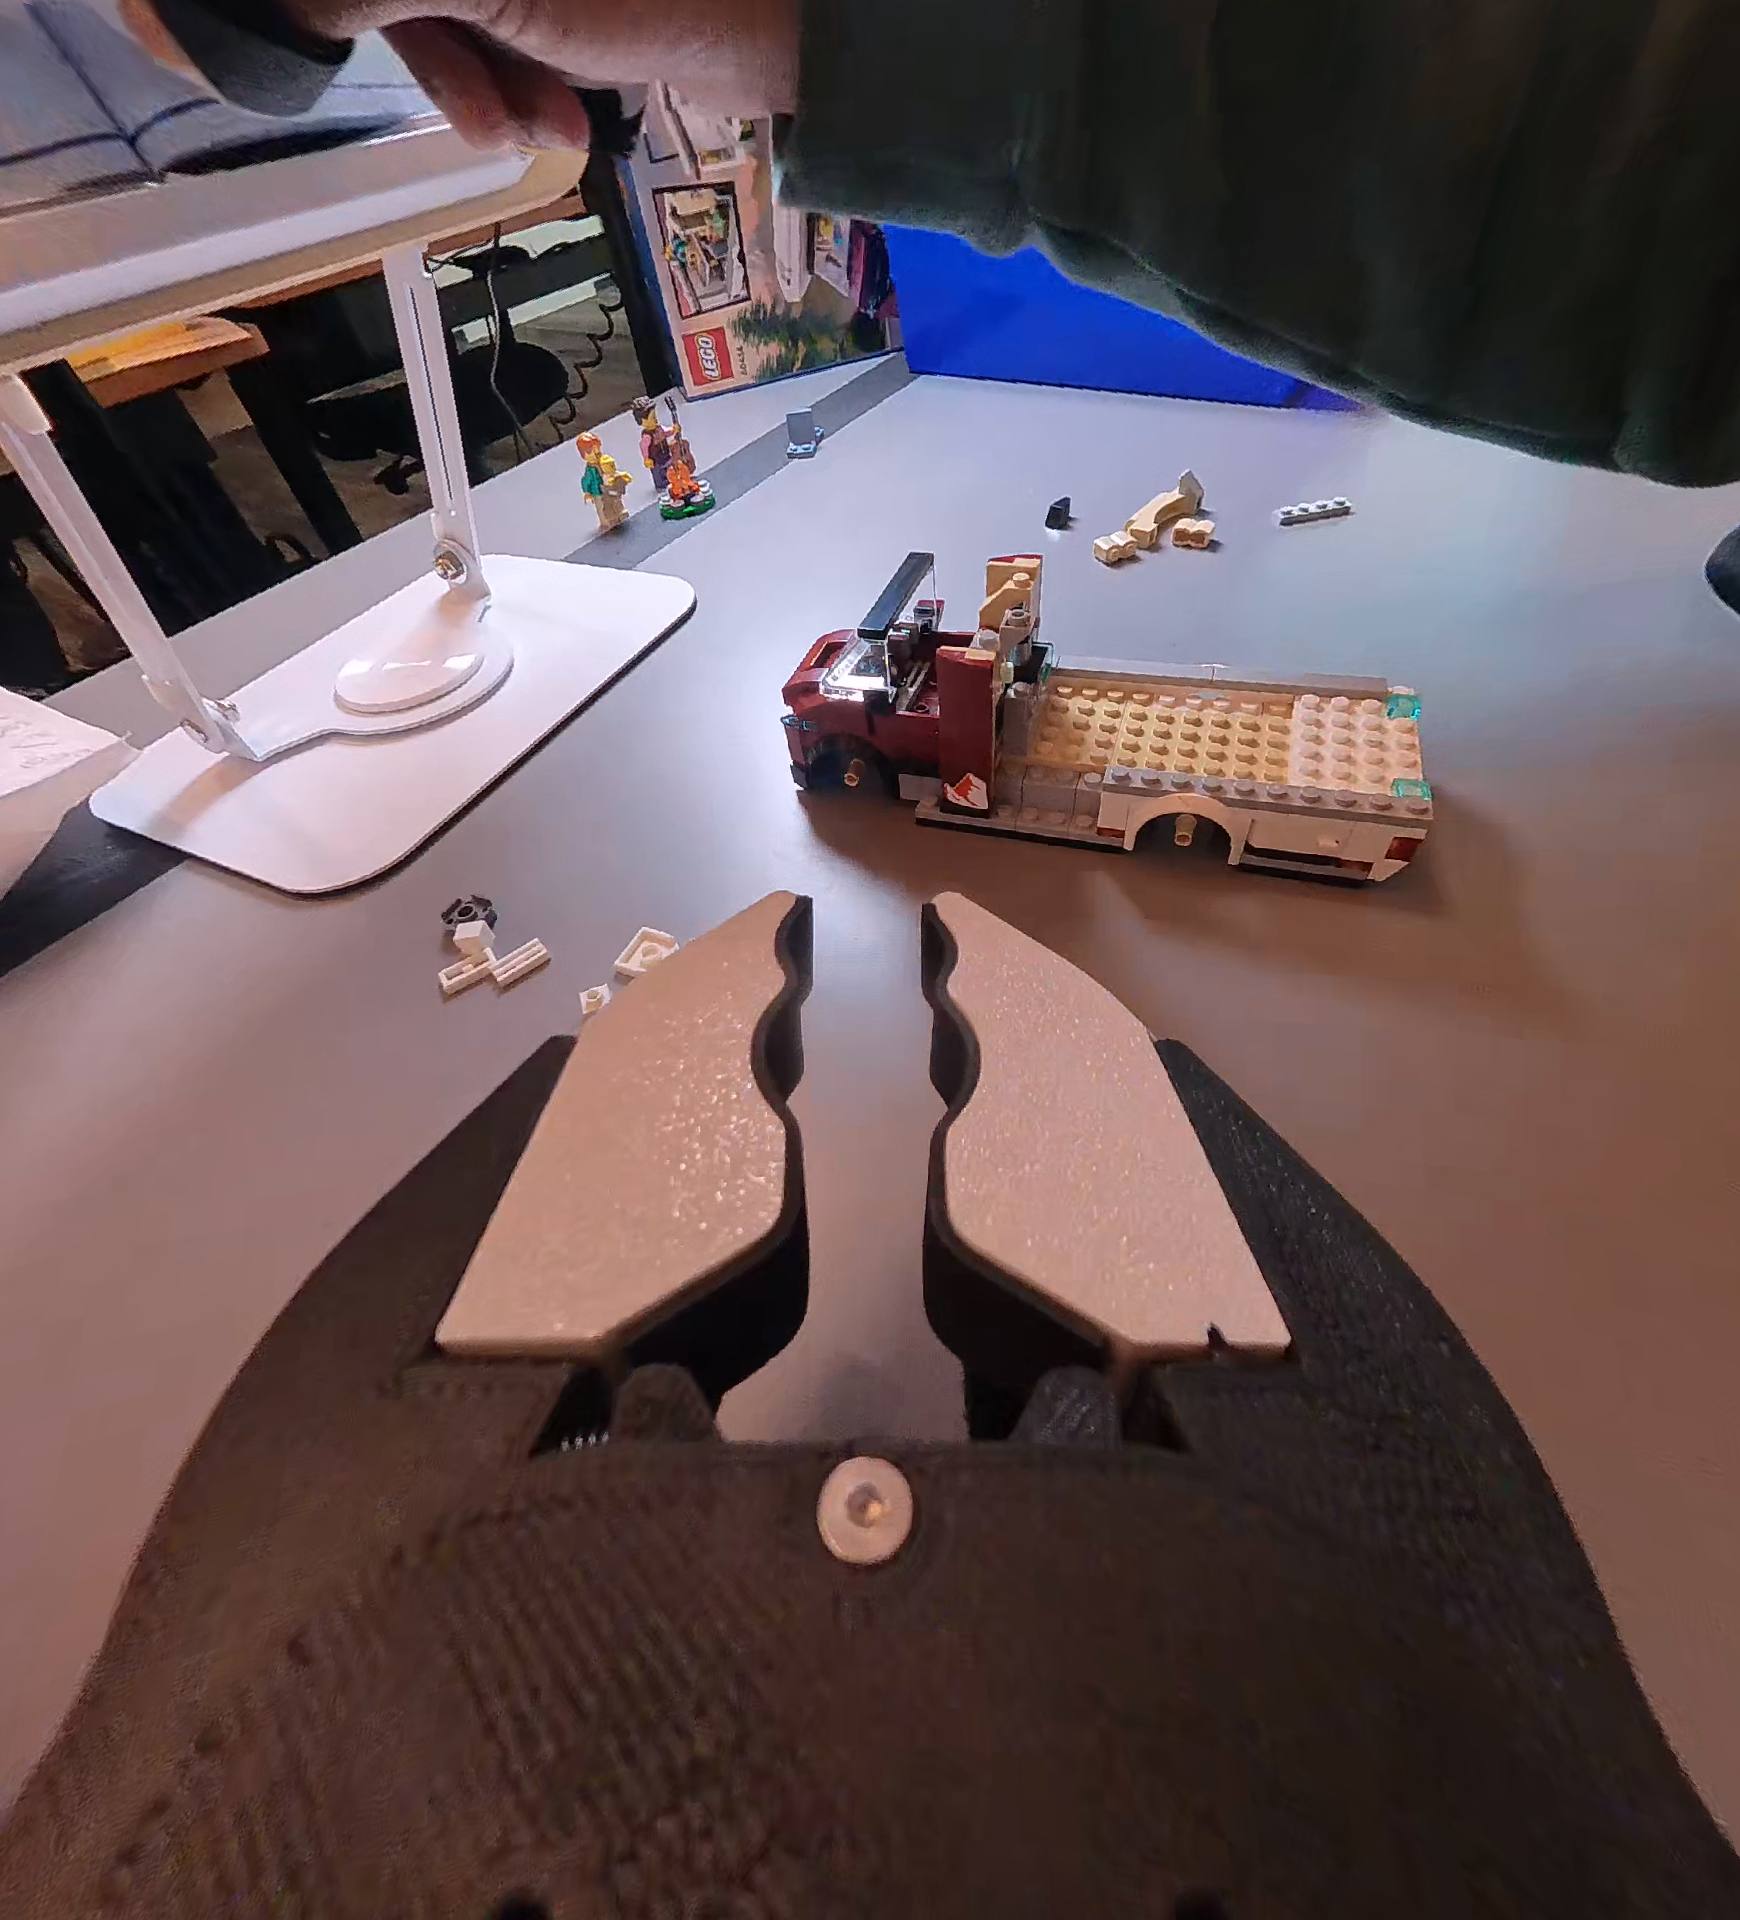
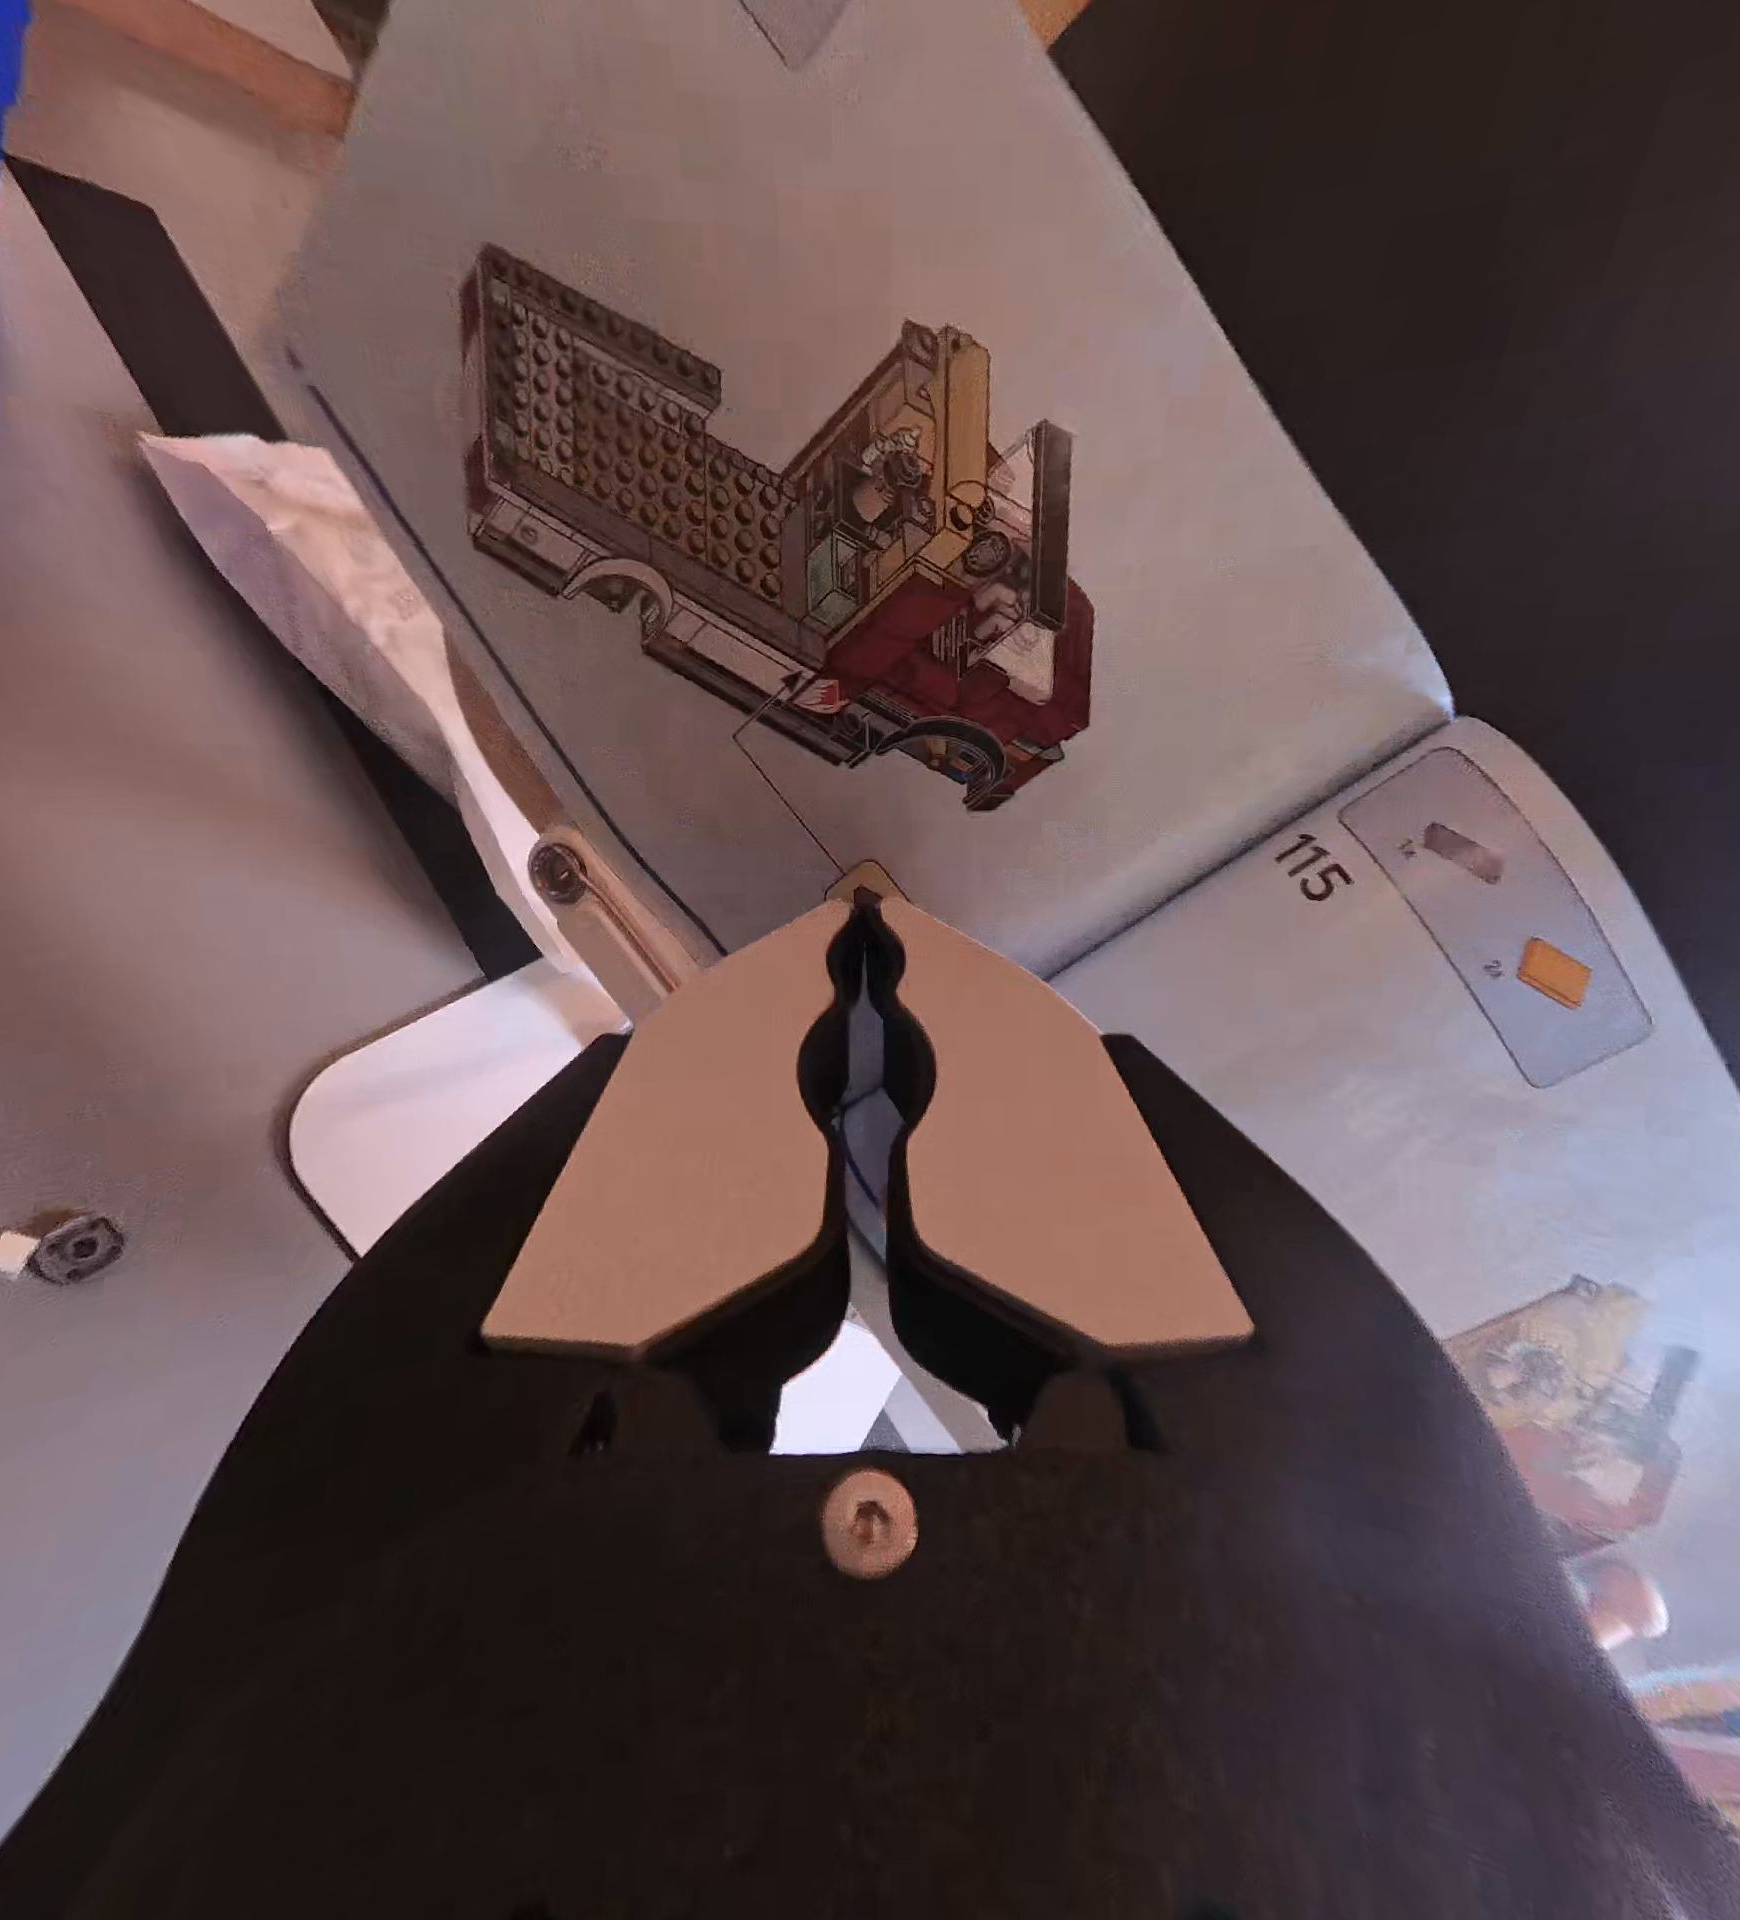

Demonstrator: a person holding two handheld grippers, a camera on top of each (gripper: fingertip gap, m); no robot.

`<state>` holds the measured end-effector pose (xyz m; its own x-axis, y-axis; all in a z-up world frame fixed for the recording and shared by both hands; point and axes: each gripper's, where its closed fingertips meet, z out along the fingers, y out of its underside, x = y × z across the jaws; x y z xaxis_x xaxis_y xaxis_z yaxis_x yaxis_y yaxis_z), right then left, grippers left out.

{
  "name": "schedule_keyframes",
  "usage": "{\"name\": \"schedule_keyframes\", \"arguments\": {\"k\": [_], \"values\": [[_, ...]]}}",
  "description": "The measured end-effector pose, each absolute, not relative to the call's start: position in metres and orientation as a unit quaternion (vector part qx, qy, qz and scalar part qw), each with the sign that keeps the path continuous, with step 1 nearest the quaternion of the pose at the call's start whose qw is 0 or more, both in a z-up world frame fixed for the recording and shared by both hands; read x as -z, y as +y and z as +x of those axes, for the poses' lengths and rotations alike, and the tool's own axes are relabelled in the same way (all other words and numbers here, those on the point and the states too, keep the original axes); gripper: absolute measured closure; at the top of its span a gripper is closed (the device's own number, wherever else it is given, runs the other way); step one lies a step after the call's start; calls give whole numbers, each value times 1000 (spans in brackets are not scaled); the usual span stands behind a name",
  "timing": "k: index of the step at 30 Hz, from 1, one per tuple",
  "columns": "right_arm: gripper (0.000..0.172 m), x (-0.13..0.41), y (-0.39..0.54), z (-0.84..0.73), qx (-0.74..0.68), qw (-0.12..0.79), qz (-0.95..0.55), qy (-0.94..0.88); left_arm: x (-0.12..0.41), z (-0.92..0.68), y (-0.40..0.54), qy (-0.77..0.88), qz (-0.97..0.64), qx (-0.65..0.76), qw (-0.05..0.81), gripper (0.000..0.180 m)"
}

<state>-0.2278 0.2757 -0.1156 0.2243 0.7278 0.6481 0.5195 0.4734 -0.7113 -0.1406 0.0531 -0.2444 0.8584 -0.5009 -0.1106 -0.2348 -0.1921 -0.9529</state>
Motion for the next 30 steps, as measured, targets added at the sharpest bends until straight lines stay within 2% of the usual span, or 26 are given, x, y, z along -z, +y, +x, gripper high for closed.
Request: {"name": "schedule_keyframes", "arguments": {"k": [7,22,30], "values": [[171,116,276,-232,-48,612,-506,-606,243,-145,56,225,-764,119,592,159],[162,123,271,-216,-136,613,-533,-567,216,-169,81,169,-752,61,635,153],[162,132,271,-208,-161,596,-550,-563,228,-160,84,184,-761,50,621,154]]}}
